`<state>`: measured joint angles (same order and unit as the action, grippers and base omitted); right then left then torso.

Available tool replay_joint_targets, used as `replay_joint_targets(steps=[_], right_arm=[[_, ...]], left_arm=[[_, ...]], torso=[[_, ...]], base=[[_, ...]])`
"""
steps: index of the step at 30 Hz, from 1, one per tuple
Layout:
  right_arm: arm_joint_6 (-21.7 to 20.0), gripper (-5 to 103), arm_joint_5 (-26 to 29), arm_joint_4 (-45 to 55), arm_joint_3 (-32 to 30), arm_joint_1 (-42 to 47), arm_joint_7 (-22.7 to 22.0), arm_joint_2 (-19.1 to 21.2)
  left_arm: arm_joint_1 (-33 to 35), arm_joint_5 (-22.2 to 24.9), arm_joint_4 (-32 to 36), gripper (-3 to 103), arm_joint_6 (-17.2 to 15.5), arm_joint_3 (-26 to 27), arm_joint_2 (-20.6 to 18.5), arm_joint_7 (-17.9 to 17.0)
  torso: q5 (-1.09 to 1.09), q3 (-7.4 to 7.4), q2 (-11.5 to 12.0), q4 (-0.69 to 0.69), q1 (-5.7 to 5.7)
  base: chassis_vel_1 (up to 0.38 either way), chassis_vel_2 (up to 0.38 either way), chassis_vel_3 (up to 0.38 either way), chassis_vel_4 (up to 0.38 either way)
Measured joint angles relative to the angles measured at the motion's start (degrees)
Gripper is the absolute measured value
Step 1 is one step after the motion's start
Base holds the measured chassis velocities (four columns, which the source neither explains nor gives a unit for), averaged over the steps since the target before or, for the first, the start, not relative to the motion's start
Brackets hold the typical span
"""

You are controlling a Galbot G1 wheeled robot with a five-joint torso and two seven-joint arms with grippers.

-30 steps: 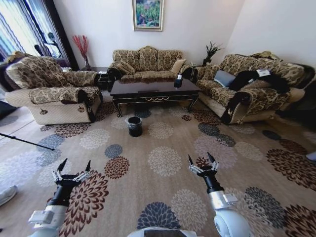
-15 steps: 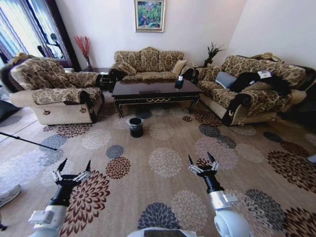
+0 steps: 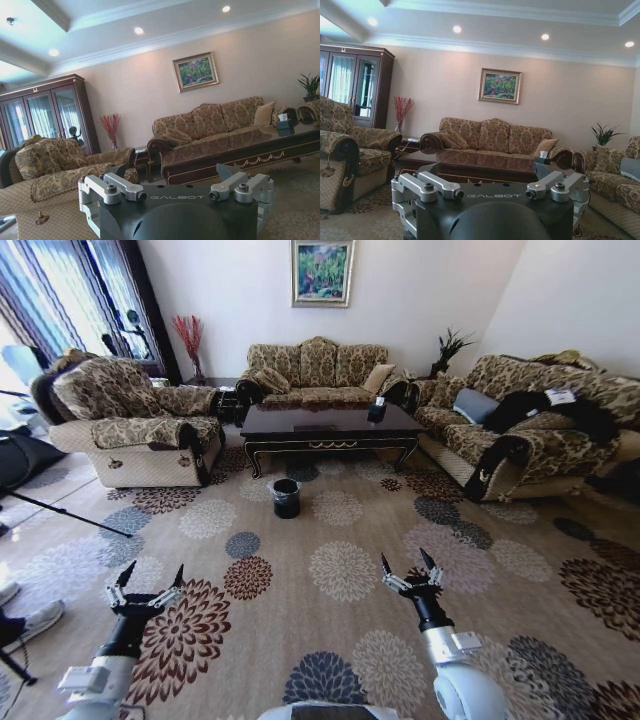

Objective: Move to the front of the table and pick up the trash from the floor, then place it into the trash bin.

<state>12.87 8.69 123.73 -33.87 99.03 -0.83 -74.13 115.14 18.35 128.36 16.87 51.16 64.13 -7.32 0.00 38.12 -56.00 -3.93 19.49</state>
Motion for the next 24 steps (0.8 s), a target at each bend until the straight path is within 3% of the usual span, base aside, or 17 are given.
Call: replay_joint_targets(steps=[24], right_arm=[[0.00, 100, 0.00, 0.00, 0.00, 0.00, 0.00, 0.00]], left_arm=[[0.00, 0.00, 0.00, 100, 0.00, 0.00, 0.00, 0.00]], torso=[[0.00, 2.43, -4.34, 0.01, 1.92]], base=[[0.000, 0.000, 0.000, 0.000]])
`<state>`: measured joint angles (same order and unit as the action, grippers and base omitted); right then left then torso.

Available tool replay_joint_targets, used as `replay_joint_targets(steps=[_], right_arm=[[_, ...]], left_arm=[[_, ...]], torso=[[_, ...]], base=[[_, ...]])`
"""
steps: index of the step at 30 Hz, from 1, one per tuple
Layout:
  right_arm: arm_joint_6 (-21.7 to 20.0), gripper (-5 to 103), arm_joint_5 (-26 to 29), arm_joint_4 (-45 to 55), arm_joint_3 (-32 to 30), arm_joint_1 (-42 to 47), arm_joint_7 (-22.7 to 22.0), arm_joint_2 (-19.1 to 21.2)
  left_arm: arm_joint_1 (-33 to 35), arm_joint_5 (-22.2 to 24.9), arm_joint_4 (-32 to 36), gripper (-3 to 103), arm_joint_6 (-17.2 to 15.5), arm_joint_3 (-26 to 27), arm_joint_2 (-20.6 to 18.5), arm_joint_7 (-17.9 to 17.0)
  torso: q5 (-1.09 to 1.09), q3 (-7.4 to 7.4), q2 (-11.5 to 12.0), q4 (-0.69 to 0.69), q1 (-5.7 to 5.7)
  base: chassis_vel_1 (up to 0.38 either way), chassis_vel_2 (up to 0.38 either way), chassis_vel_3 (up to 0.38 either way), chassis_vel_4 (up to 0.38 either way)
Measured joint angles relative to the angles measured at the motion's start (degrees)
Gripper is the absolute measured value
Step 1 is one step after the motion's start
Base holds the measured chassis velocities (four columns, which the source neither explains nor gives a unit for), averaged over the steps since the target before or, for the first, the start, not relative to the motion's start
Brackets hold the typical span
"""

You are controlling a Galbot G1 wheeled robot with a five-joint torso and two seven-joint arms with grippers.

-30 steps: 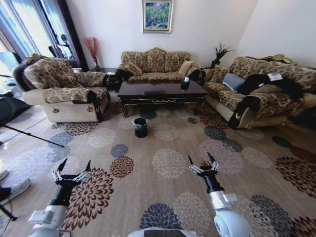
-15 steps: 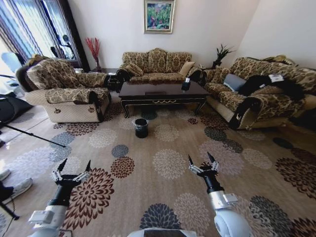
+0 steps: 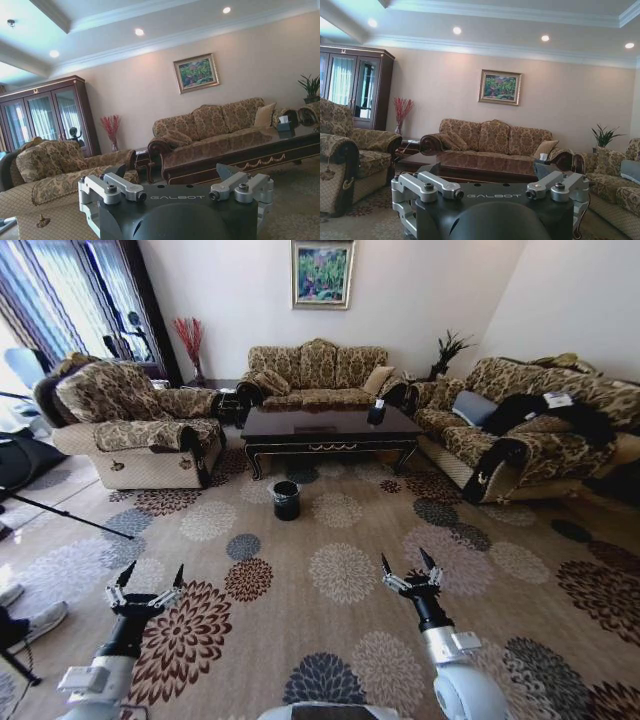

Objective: Move to the front of the table and pick up the trash from the floor, then place it into the trash bin.

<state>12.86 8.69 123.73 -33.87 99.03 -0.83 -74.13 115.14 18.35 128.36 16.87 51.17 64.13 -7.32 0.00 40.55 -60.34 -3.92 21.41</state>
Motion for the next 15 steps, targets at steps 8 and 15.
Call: replay_joint_targets(steps=[8, 15], right_arm=[[0.00, 100, 0.00, 0.00, 0.00, 0.00, 0.00, 0.00], [0.00, 100, 0.00, 0.00, 0.00, 0.00, 0.00, 0.00]], left_arm=[[0.00, 0.00, 0.00, 100, 0.00, 0.00, 0.00, 0.00], [0.00, 0.00, 0.00, 100, 0.00, 0.00, 0.00, 0.00]], torso=[[0.00, 1.03, -1.90, 0.00, 0.87], [0.00, 1.77, -3.16, 0.00, 1.39]], base=[[0.000, 0.000, 0.000, 0.000], [0.000, 0.000, 0.000, 0.000]])
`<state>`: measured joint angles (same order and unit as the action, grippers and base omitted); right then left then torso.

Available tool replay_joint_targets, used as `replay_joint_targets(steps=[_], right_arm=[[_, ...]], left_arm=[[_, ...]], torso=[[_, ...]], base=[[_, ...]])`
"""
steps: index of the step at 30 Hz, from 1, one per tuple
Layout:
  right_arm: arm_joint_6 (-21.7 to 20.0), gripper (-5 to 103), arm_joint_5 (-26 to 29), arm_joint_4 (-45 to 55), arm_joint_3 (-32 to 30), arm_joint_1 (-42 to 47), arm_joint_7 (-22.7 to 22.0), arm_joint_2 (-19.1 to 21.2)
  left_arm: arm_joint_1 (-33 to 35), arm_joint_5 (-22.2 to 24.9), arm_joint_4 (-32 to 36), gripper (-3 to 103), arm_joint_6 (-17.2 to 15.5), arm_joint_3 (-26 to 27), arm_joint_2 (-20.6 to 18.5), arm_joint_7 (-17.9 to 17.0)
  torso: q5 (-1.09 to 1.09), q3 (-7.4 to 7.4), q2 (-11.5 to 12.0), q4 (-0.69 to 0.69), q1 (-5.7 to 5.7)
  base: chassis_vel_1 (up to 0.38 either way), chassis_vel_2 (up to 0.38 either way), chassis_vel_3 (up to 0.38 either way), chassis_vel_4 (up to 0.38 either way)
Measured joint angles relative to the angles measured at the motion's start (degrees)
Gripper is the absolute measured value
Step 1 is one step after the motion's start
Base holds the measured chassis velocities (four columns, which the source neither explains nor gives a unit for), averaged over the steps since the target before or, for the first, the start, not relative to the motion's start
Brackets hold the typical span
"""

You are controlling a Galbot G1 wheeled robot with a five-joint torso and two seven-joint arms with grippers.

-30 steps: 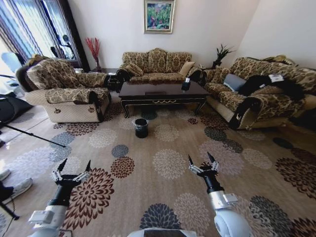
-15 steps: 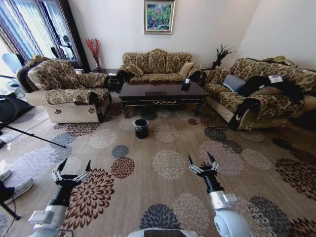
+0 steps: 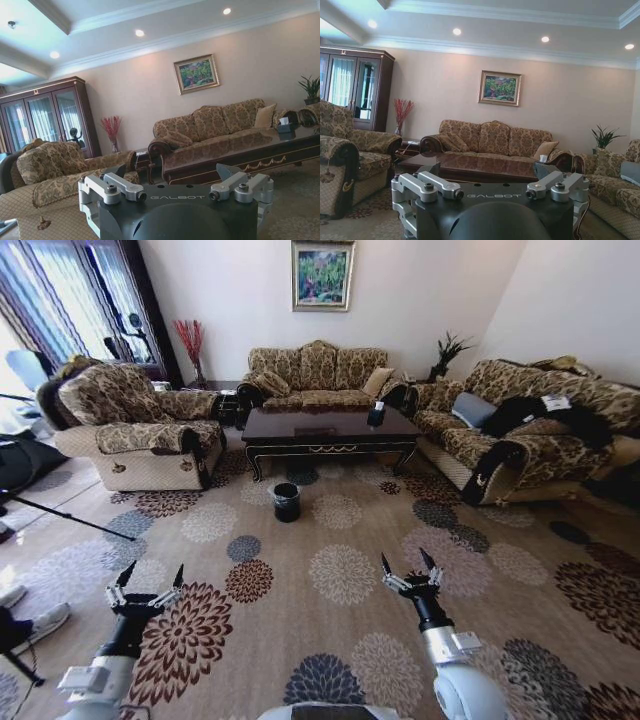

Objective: Move to the front of the table and pick up the trash from the floor, then place it into the trash bin.

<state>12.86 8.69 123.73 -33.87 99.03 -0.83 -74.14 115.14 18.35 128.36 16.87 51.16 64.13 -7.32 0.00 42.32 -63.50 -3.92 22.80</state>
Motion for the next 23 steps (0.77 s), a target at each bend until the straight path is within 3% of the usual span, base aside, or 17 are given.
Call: replay_joint_targets(steps=[11, 23], right_arm=[[0.00, 100, 0.00, 0.00, 0.00, 0.00, 0.00, 0.00], [0.00, 100, 0.00, 0.00, 0.00, 0.00, 0.00, 0.00]], left_arm=[[0.00, 0.00, 0.00, 100, 0.00, 0.00, 0.00, 0.00], [0.00, 0.00, 0.00, 100, 0.00, 0.00, 0.00, 0.00]], torso=[[0.00, 1.36, -2.52, 0.00, 1.14], [0.00, 1.48, -2.85, 0.00, 1.35]], base=[[0.000, 0.000, 0.000, 0.000], [0.000, 0.000, 0.000, 0.000]])
